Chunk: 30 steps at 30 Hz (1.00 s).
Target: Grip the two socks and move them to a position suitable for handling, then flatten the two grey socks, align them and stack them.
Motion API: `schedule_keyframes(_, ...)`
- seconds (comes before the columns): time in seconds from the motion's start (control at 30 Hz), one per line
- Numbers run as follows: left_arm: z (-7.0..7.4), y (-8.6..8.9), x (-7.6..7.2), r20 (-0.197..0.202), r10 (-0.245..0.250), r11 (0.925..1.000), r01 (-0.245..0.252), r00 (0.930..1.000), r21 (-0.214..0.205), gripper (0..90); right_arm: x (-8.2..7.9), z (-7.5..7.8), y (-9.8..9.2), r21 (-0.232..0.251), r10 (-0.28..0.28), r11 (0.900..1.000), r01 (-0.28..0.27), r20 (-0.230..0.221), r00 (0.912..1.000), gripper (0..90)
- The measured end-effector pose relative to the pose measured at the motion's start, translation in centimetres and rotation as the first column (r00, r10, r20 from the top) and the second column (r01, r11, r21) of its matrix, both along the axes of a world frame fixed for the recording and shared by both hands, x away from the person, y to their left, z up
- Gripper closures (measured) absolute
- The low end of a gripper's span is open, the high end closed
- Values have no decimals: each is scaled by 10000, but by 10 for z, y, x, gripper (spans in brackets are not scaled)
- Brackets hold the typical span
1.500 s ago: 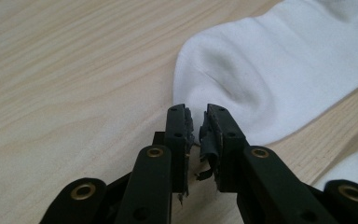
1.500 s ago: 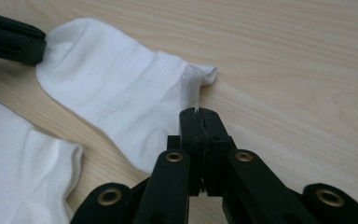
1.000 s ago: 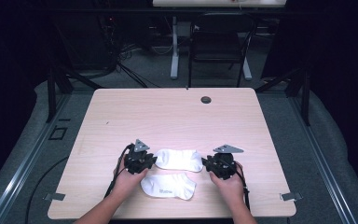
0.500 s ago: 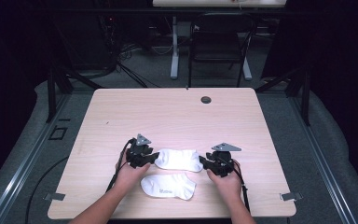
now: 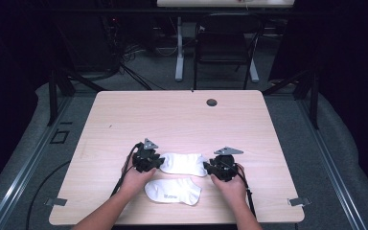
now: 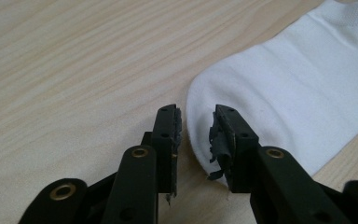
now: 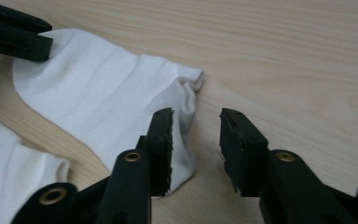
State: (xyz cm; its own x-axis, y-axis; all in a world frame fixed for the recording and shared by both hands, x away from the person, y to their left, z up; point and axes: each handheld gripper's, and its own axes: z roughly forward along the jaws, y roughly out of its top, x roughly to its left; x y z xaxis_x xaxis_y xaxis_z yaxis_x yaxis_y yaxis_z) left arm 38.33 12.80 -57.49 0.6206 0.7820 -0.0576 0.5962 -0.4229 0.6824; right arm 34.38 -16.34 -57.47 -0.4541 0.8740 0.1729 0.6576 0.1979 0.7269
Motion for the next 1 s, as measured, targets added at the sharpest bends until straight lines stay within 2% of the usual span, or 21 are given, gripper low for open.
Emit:
schedule_keyframes(0.17, 0, -1, -1, 71, -29, 10000, 29, 10000, 52, 740, 1, 0, 4, 150, 97, 9998, -95, -118, 9999, 755)
schedule_keyframes(0.43, 0, -2, -3, 73, -177, 9998, 177, 9998, -27, 840, -1, 2, 7, -167, 208, 9996, -210, -131, 9997, 855)
schedule_keyframes(0.57, 0, -2, -3, 66, -216, 9998, 216, 9997, -22, 885, -2, 4, 10, -384, 271, 9989, -269, 42, 9996, 863)
schedule_keyframes(0.67, 1, 0, -2, -156, -154, 9997, 150, 9998, -209, 890, -3, 5, 11, -513, 340, 9981, -334, 96, 9994, 864)
schedule_keyframes(0.77, 3, 1, -2, -106, -70, 9992, 66, 9999, -396, 890, -3, 7, 11, -426, 294, 9987, -284, 234, 9993, 865)
schedule_keyframes(1.0, 10, 5, -5, 40, -49, 9979, 52, 10000, -646, 891, -4, 15, 8, -186, 332, 9993, -327, 248, 9991, 866)
